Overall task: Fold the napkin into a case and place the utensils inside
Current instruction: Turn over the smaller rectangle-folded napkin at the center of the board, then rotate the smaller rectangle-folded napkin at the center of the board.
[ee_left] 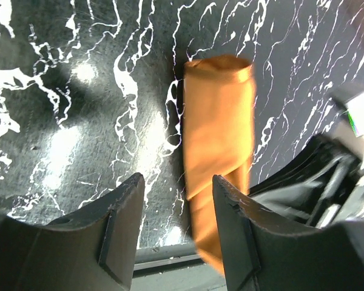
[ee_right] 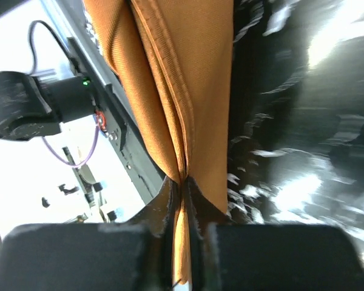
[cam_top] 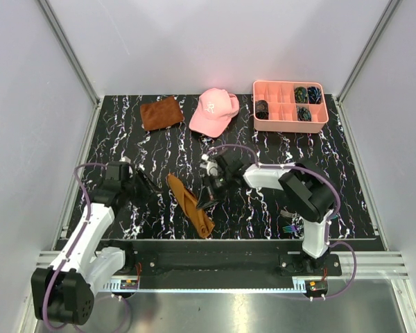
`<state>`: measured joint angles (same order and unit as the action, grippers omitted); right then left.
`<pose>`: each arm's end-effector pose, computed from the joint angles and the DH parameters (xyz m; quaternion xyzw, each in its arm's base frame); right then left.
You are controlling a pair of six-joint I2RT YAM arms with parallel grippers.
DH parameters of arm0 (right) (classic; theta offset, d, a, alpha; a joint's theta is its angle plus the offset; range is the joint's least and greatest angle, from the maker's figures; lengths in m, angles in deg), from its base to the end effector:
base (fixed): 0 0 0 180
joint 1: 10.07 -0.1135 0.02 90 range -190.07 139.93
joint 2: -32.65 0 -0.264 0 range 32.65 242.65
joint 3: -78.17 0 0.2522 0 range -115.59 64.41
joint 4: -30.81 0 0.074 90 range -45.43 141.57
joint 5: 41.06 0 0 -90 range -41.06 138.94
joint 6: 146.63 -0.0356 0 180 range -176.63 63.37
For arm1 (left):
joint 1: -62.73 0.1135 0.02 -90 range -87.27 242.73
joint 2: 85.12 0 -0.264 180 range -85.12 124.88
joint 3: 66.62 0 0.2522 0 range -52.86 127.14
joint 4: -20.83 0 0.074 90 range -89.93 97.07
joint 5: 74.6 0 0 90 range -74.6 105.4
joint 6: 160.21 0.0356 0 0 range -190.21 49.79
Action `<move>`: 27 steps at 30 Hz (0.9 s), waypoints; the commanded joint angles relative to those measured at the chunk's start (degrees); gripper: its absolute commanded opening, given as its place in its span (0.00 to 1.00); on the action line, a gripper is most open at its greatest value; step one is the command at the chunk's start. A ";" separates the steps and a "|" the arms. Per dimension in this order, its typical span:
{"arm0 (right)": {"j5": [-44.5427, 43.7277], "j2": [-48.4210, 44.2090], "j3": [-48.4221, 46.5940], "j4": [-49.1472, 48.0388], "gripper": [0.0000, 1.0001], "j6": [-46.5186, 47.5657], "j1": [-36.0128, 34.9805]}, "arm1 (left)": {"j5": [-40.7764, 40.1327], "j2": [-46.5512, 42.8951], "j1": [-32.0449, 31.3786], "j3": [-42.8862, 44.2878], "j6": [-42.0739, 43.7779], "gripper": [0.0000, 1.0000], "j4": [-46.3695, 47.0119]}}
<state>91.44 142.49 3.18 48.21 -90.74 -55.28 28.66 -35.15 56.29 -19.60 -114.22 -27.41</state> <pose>0.2492 0.2852 0.1385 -0.2020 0.8664 0.4564 0.0132 0.1682 -0.0272 0.2180 -0.2654 0.8993 -0.2392 0.2521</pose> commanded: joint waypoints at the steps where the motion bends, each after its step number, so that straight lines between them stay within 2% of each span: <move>1: 8.73 0.80 -2.73 5.18 0.17 9.80 8.37 | 3.62 4.24 -0.76 2.69 2.35 0.51 3.27; 2: 8.04 1.42 -4.41 9.24 0.36 12.63 10.04 | 4.14 4.95 -1.21 2.60 2.26 0.52 4.41; 4: 0.52 1.17 -8.79 18.99 0.46 20.26 13.13 | 5.28 6.88 -3.04 2.17 1.65 0.52 6.08; 5: -3.35 -0.05 -11.08 24.08 0.53 21.35 13.13 | 6.51 7.59 -3.75 2.08 1.30 0.52 7.92; 6: -9.13 -1.46 -11.62 25.70 0.66 21.71 13.13 | 7.13 8.38 -4.63 2.08 0.95 0.51 8.98; 9: -19.86 -6.99 -13.38 32.91 0.80 20.66 13.13 | 8.54 11.89 -7.88 3.30 -0.29 0.51 12.33; 12: -28.75 -11.64 -12.86 38.80 0.79 18.56 11.30 | 8.97 15.67 -10.35 5.85 -0.99 0.50 15.22; 15: -30.28 -16.13 -8.83 37.68 0.77 12.24 4.71 | 11.96 20.23 -10.53 6.91 -2.83 0.48 20.84; 17: -31.51 -18.25 -5.14 33.73 0.70 5.74 -0.56 | 13.02 24.54 -10.88 9.27 -3.71 0.46 23.13; 18: -30.64 -20.17 -3.73 31.54 0.67 3.63 -1.97 | 13.02 25.95 -11.05 10.24 -3.89 0.45 23.84; 19: -29.59 -20.89 -0.67 25.95 0.58 -0.39 -3.03 | 12.85 28.75 -11.31 12.08 -4.33 0.45 24.89; 22: -25.37 -21.95 4.87 16.09 0.49 -5.34 -5.59 | 13.90 34.12 -11.58 15.16 -5.99 0.42 27.44; 23: -24.41 -21.69 5.42 15.27 0.43 -5.62 -5.59 | 12.94 35.44 -11.58 15.78 -6.17 0.41 27.97; 27: -24.92 -18.80 6.56 14.73 0.31 -3.69 -5.59 | 10.92 43.69 -11.58 21.04 -5.12 0.37 26.66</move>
<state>66.46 122.10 9.14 69.15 -91.99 -61.31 39.74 3.41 44.88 -3.78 -118.98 -3.50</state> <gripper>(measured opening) 0.352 0.378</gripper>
